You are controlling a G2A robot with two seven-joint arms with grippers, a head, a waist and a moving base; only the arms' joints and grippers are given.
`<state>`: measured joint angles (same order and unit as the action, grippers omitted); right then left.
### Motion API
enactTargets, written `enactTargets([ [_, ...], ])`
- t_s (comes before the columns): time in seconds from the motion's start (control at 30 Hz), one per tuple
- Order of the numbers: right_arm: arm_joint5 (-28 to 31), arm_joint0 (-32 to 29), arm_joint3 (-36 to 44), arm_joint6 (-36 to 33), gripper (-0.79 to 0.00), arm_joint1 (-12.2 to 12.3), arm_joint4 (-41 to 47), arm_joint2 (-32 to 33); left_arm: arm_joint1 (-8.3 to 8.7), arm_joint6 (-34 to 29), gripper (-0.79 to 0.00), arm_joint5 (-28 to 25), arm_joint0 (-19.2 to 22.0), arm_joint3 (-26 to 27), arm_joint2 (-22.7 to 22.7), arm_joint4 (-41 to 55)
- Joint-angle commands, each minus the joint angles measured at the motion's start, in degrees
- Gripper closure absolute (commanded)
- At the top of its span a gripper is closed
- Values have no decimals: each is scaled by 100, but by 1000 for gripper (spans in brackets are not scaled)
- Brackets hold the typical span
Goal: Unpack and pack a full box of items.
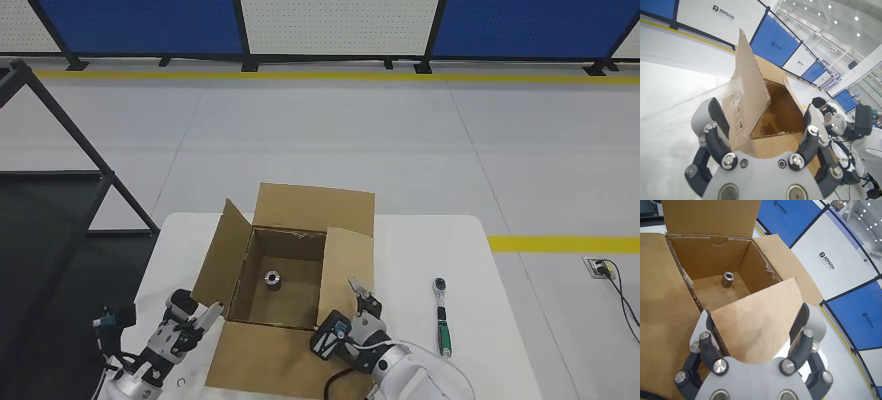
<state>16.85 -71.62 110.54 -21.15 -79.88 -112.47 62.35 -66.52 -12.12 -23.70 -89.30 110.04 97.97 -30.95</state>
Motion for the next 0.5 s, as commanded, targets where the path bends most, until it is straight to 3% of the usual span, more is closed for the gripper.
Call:
enactTargets([
  [0.0, -132, -52, 48, -63, -785, -3, -79, -23, 2, 8, -785, -21, -22, 18, 9, 10],
  [0.47, -1699, -663, 438, 423, -785, -30, -41, 202, 11, 62, -785, -109, -128, 72, 9, -2],
])
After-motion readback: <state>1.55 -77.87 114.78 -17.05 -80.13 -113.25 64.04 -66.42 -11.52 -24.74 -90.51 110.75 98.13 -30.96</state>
